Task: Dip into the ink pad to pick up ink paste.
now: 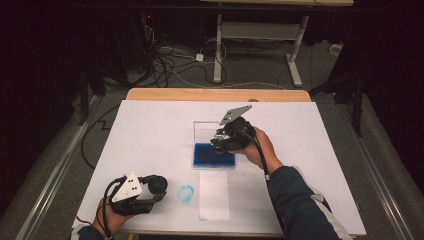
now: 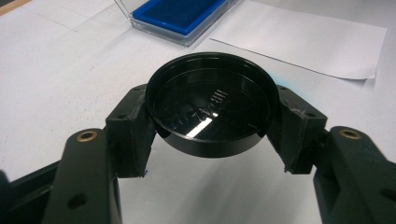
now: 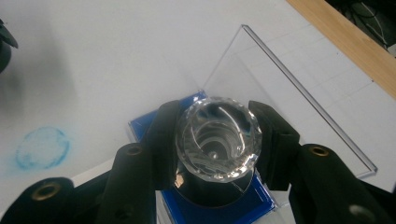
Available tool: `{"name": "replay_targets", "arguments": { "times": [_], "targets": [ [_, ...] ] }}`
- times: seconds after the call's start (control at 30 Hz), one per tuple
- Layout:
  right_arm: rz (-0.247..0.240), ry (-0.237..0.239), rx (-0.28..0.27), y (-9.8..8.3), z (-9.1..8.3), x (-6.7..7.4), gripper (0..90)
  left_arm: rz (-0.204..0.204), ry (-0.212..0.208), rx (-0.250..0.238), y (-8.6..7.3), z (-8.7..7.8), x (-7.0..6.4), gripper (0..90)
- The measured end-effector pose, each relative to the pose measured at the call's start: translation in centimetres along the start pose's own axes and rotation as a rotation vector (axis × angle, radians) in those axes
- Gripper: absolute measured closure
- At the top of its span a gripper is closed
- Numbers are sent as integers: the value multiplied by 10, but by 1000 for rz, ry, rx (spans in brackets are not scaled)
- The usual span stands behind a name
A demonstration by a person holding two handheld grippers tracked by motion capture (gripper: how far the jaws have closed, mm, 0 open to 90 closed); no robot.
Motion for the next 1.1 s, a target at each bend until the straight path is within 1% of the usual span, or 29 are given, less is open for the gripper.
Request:
{"name": "replay_targets", "arguments": {
  "times": [0.17, 0.27, 0.37, 0.4, 0.47, 0.67, 0.7, 0.77, 0.9, 0.97, 1.1],
  "targets": [
    [17, 10, 21, -6, 13, 1, 563, 0, -1, -1, 0, 0, 0, 364],
    [7, 10, 23, -9, 19, 2, 563, -1, -1, -1, -1, 0, 0, 364],
    [3, 9, 38, -16, 27, 3, 563, -2, 0, 2, -1, 0, 0, 364],
    [14, 13, 42, -17, 30, 3, 563, -2, -1, 1, -1, 0, 0, 364],
    [26, 17, 51, -20, 33, 3, 563, -1, -1, 2, -1, 0, 0, 363],
    [26, 20, 66, -28, 42, 5, 563, -1, -4, 4, -1, 1, 0, 364],
    [43, 26, 54, -28, 42, 5, 563, -1, -3, 4, -1, 0, 0, 364],
    [60, 31, 49, -30, 43, 4, 563, -2, -6, 5, -1, 1, 0, 364],
    [59, 30, 58, -31, 43, 4, 563, 0, -7, 10, -2, 1, 0, 363],
    [74, 41, 53, -31, 43, 3, 563, 1, -7, 8, -1, 1, -1, 364],
    [74, 50, 52, -32, 43, 3, 563, 1, -6, 8, -2, 1, -1, 364]
  ]
}}
Point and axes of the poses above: each handheld gripper's, and its own axes: z roughly forward along the jaws, y roughly out of its top, x roughly to its left, the point moved 9 cm from there along z, roughly forward along the jaws, and after that the axes turned 14 degrees about -y, right-handed, at the moved point
